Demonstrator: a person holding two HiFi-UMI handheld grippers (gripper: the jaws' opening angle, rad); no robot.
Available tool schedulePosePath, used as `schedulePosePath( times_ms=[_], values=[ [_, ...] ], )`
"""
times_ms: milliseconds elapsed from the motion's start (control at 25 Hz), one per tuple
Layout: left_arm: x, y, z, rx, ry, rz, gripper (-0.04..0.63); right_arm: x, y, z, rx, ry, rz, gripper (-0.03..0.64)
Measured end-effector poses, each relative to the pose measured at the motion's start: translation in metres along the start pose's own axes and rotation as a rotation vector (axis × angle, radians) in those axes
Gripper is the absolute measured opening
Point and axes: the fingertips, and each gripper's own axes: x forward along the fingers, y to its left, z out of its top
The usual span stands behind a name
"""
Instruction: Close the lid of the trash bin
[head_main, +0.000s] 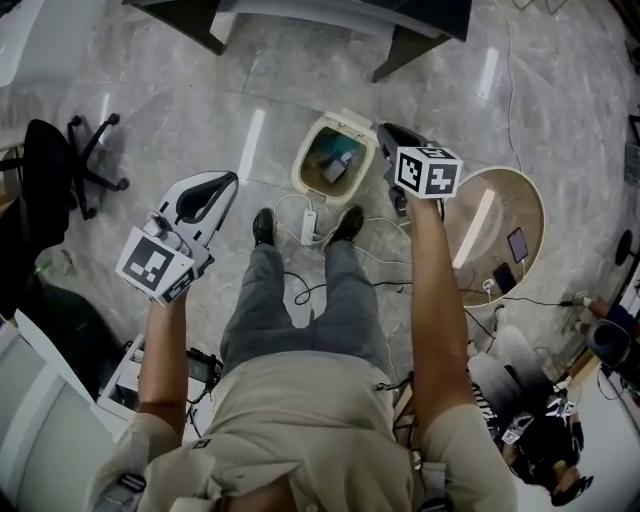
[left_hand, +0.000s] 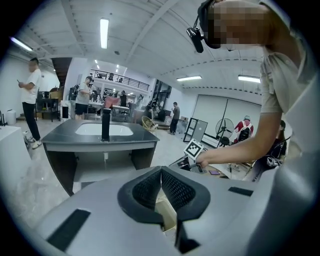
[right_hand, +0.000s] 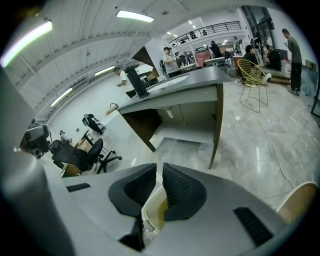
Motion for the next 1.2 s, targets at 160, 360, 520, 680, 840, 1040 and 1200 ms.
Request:
schedulePosePath(
  times_ms=[160,360,520,680,840,1040,1200],
  values=[
    [0.011,0.01,-0.025,-0.015,0.018,0.001,0.018,0.03,-0.024,-0.016,0.033,0.01,-0.016,0.028],
    [0.014,0.011,-0.051,-0.044,0.044,-0.008,0.018,0.047,-0.036,-0.04,0.072,0.036,-0.031,0.028],
    [0.015,0.013,-0.065,-0.055,0.053,-0.014,0.018,0.054,-0.041,-0.056,0.095,0.062,-0.041,0.028],
    [0.015,0.015,-0.074,-0.06,0.063,-0.024,0.018,0.054,-0.037,-0.063,0.102,0.068,-0.034,0.028],
    [0.012,0.012,-0.079,-0.062,0.065,-0.026,0.018,0.051,-0.026,-0.079,0.103,0.095,-0.017,0.026],
    [0.008,0.008,-0.083,-0.065,0.067,-0.03,0.018,0.051,-0.001,-0.119,0.111,0.158,0.024,0.026],
    [0.008,0.006,-0.087,-0.069,0.071,-0.034,0.018,0.057,0.012,-0.158,0.118,0.228,0.042,0.028]
  ],
)
